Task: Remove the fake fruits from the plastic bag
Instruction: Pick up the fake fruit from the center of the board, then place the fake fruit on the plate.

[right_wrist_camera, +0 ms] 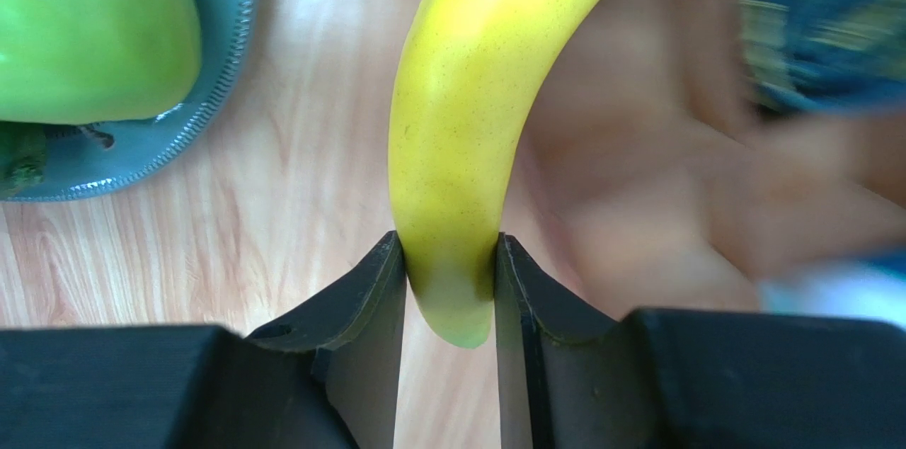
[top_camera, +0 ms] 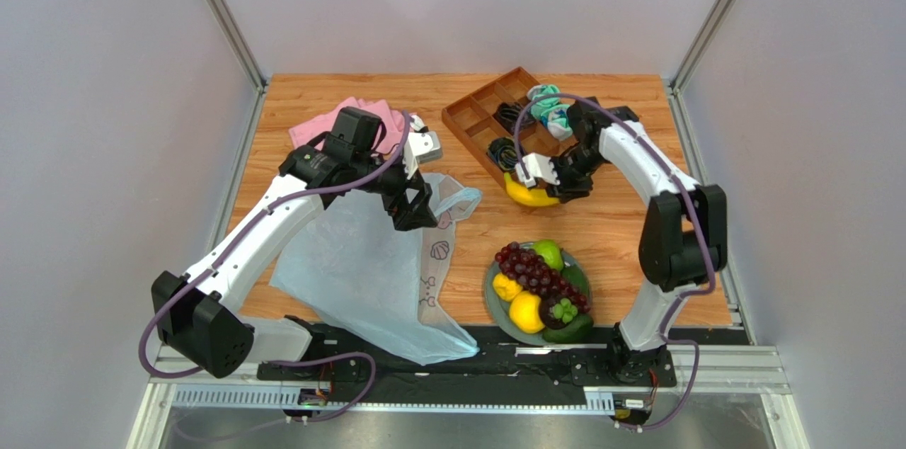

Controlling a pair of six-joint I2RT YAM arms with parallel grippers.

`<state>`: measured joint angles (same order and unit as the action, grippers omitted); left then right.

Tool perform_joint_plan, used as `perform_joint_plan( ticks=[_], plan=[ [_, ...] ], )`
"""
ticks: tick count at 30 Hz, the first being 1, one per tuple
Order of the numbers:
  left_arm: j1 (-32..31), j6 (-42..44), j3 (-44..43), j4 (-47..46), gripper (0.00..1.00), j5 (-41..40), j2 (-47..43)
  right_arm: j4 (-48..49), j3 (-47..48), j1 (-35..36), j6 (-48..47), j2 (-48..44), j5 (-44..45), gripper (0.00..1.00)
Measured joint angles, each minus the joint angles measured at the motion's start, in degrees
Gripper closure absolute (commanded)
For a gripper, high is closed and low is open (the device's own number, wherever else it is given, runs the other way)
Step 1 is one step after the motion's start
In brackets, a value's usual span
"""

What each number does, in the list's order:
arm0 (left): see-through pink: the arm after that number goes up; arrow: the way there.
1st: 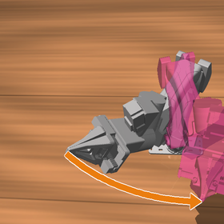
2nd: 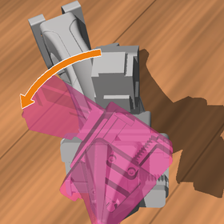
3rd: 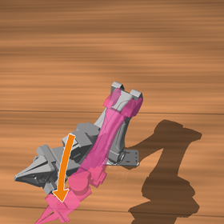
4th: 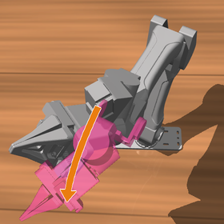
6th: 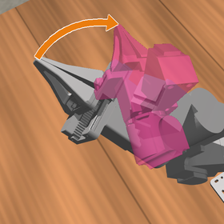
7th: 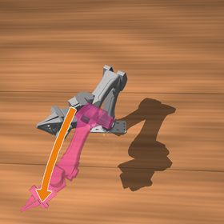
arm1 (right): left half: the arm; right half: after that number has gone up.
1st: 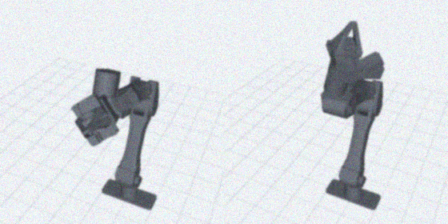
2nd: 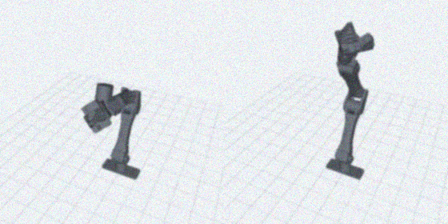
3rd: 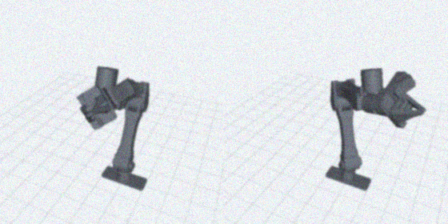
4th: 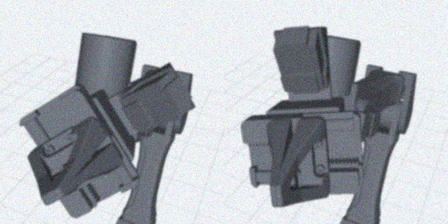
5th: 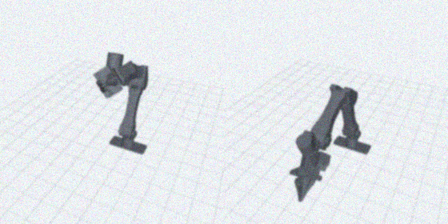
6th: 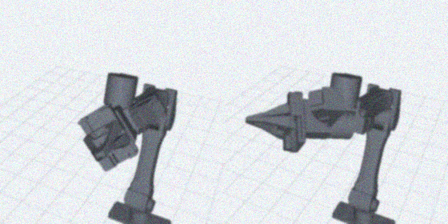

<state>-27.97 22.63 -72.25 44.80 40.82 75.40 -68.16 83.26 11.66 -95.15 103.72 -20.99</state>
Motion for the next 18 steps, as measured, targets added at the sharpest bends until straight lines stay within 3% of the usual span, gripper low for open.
perform_joint_plan(
  ticks=[6, 8, 12, 15, 18],
  plan=[
    [0.00, -2.99, 1.16, -4.00, 0.02, -1.95, -2.40, -2.14, 1.73, 1.95, 9.88, -17.09, -2.78, 0.80],
    [0.13, -4.33, 1.62, -5.33, 0.02, -3.17, -4.00, -2.56, 0.44, 7.23, 15.32, -24.50, -2.99, 0.79],
    [0.44, -8.59, 1.92, -8.09, 0.04, -5.88, -7.61, -2.25, -3.93, 25.18, 30.42, -35.50, -3.23, 0.80],
    [0.63, -14.29, 4.35, -11.58, 0.06, -6.93, -11.61, -1.57, -6.05, 34.71, 44.61, -37.27, -2.47, 0.83],
    [0.63, -20.85, 8.61, -13.84, 0.07, -7.82, -16.92, 1.62, -7.13, 38.88, 60.65, -35.06, -1.27, 0.88]
  ],
)
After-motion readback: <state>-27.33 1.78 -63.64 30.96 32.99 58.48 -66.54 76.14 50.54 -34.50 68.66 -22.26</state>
